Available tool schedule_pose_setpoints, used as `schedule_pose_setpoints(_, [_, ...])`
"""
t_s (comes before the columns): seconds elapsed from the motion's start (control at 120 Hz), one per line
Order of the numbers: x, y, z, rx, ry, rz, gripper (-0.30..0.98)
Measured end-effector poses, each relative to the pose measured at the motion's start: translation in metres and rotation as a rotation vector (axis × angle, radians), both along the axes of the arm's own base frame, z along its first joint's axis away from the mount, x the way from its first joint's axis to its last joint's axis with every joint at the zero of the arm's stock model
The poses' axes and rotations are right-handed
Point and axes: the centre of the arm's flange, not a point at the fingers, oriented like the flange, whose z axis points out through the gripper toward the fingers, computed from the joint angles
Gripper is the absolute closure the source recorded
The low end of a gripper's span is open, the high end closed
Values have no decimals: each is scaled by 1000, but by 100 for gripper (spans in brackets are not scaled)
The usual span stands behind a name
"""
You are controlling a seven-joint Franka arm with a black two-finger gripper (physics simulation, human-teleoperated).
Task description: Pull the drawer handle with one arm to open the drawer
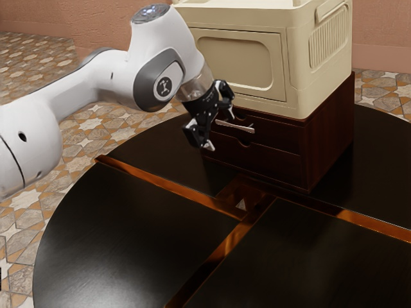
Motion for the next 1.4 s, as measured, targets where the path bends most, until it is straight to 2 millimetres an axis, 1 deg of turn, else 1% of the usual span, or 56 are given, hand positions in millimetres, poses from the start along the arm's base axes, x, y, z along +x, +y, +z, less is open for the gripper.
schedule_pose_setpoints(0.142, [7, 2, -8, 0, 0, -2, 0])
schedule_pose_setpoints(0.275, [10, 13, -12, 0, -3, 9, 0])
schedule_pose_setpoints(0.35, [16, 18, -14, 0, -8, 11, 0])
schedule_pose_setpoints(0.575, [28, 15, -19, -1, -25, -6, 0])
schedule_pose_setpoints(0.708, [31, 19, -25, 1, -24, -8, 1])
schedule_pose_setpoints(0.775, [31, 23, -27, 2, -24, -8, 5])
schedule_pose_setpoints(0.825, [32, 24, -29, 3, -25, -10, 10])
schedule_pose_setpoints(1.167, [31, 24, -36, 5, -24, -26, 39])
schedule_pose_setpoints(1.267, [28, 24, -37, 2, -20, -27, 45])
schedule_pose_setpoints(1.4, [21, 24, -35, 2, -15, -28, 48])
